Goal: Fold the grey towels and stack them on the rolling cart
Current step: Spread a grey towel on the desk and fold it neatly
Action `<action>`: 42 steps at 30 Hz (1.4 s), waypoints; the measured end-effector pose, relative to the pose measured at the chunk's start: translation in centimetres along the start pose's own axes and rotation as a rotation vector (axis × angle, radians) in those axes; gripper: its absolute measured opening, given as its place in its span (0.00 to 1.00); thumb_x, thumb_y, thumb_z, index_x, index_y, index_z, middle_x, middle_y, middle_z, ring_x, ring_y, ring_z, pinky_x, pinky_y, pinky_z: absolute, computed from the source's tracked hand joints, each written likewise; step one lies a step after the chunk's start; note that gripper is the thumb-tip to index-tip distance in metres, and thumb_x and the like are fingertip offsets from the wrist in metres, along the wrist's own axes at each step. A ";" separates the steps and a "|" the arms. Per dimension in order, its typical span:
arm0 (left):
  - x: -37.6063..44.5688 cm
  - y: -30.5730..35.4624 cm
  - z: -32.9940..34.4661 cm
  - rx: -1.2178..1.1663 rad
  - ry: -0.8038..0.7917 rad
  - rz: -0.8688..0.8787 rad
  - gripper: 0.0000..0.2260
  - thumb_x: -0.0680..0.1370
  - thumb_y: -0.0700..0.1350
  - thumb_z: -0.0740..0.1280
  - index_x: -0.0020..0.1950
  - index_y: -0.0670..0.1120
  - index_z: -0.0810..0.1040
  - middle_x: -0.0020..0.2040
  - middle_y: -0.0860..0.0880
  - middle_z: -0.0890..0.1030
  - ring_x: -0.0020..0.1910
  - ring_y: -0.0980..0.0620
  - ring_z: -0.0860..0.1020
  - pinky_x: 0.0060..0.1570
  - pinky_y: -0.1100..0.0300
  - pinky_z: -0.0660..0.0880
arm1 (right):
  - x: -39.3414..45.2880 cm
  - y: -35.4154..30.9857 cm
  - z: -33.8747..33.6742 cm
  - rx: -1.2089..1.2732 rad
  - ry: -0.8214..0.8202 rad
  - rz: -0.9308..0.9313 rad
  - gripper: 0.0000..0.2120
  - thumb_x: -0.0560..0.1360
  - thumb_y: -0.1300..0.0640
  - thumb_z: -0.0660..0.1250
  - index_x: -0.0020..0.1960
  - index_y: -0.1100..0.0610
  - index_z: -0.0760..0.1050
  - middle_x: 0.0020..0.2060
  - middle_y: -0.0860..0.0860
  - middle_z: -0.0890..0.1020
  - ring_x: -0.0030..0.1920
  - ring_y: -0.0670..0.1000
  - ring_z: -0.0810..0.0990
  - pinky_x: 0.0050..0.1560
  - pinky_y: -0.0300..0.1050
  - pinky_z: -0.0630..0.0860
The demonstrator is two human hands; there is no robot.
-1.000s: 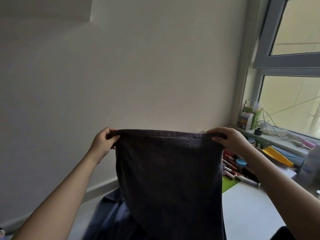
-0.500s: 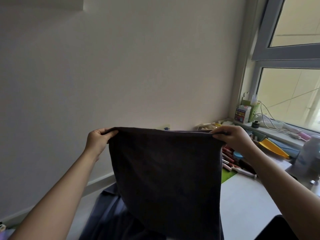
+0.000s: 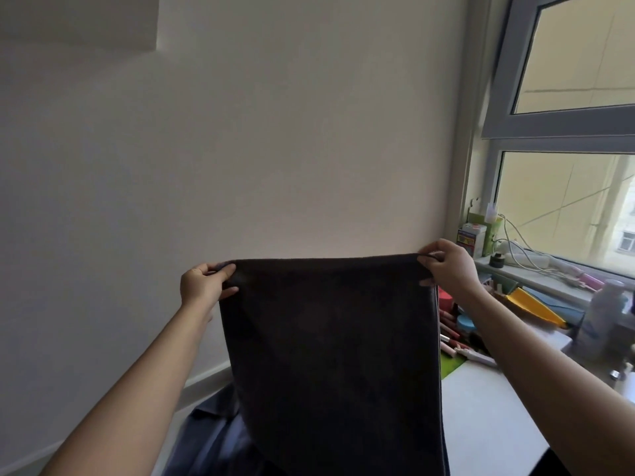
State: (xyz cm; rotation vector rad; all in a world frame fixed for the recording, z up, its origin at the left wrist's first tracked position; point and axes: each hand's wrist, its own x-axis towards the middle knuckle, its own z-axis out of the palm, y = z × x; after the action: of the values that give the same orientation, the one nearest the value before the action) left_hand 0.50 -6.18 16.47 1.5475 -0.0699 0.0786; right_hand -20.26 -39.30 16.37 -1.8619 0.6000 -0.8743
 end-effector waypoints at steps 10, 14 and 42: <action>2.0 7.9 6.0 -0.473 0.014 0.073 0.07 0.76 0.35 0.67 0.40 0.42 0.73 0.42 0.45 0.76 0.45 0.49 0.77 0.41 0.54 0.81 | 7.0 -5.1 -1.1 0.379 0.179 -0.129 0.11 0.74 0.67 0.66 0.40 0.51 0.76 0.47 0.60 0.80 0.44 0.54 0.80 0.37 0.40 0.82; 0.6 11.5 6.0 -0.496 0.024 0.227 0.07 0.76 0.36 0.67 0.39 0.43 0.73 0.42 0.46 0.77 0.43 0.51 0.78 0.38 0.55 0.82 | 6.6 -8.1 -3.5 0.502 0.196 -0.242 0.09 0.74 0.67 0.66 0.43 0.54 0.76 0.43 0.55 0.80 0.43 0.49 0.80 0.39 0.40 0.82; -14.4 -12.8 -1.3 0.107 0.126 -0.152 0.02 0.74 0.39 0.71 0.43 0.43 0.79 0.38 0.49 0.79 0.38 0.52 0.76 0.38 0.61 0.74 | -7.7 14.0 -4.0 0.097 -0.369 0.353 0.03 0.73 0.66 0.68 0.47 0.64 0.79 0.34 0.57 0.75 0.22 0.45 0.71 0.20 0.35 0.69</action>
State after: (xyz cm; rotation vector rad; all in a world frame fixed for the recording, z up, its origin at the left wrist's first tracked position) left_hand -12.62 -5.29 2.36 1.6460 0.1536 0.0604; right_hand -28.68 -41.85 2.46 -1.7032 0.6153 -0.3132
